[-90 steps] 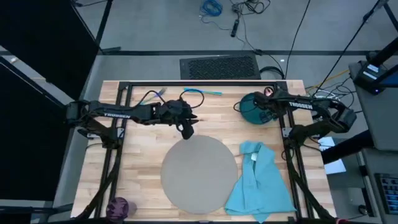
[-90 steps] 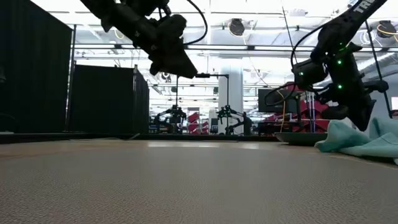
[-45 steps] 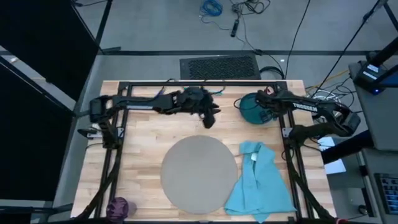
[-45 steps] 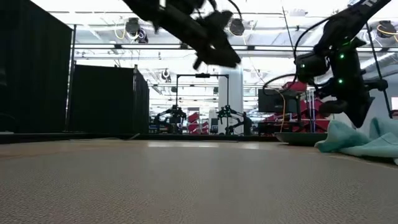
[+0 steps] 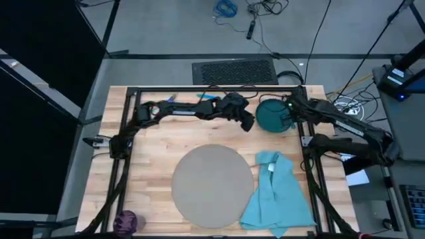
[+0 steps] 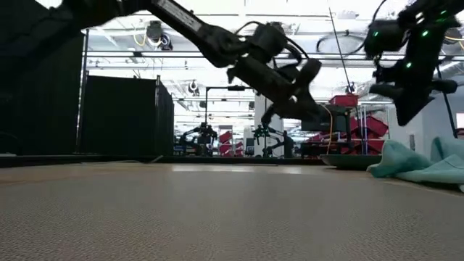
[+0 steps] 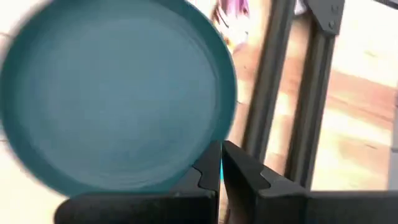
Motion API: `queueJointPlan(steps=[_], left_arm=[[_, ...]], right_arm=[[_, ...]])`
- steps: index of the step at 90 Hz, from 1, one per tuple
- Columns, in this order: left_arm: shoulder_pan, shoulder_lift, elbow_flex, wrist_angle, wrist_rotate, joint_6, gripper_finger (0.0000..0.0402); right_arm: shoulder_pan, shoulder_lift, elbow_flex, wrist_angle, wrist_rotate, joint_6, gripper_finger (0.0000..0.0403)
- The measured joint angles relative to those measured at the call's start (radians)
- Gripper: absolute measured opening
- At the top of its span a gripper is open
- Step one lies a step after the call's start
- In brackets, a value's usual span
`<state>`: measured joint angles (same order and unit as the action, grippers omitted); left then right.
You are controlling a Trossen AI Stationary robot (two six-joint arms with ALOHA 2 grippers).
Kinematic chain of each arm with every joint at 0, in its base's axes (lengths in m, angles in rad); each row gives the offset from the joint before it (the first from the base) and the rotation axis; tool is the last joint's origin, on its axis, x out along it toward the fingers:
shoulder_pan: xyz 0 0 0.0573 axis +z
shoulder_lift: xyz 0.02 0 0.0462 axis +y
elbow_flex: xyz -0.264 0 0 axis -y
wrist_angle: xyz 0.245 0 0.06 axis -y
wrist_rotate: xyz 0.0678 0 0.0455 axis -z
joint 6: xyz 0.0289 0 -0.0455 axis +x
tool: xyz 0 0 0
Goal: Set table place
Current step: Put the green plate on the brown table mat
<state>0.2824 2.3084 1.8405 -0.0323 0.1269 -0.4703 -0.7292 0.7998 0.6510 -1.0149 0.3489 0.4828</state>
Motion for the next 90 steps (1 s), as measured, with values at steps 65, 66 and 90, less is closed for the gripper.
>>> queueJointPlan(steps=[65, 66, 90], left_arm=[[0.007, 0.139, 0.134, -0.063, -0.162, -0.308, 0.0085], [0.005, 0.139, 0.134, -0.063, -0.162, -0.304, 0.0085], [-0.018, 0.132, 0.134, -0.104, -0.146, -0.158, 0.0085]], right_arm=[[0.015, -0.094, -0.002, 0.008, -0.034, -0.027, 0.0000], [0.014, -0.087, -0.002, 0.007, -0.032, -0.027, 0.0000], [-0.017, 0.159, -0.003, -0.005, 0.016, 0.010, 0.0000]])
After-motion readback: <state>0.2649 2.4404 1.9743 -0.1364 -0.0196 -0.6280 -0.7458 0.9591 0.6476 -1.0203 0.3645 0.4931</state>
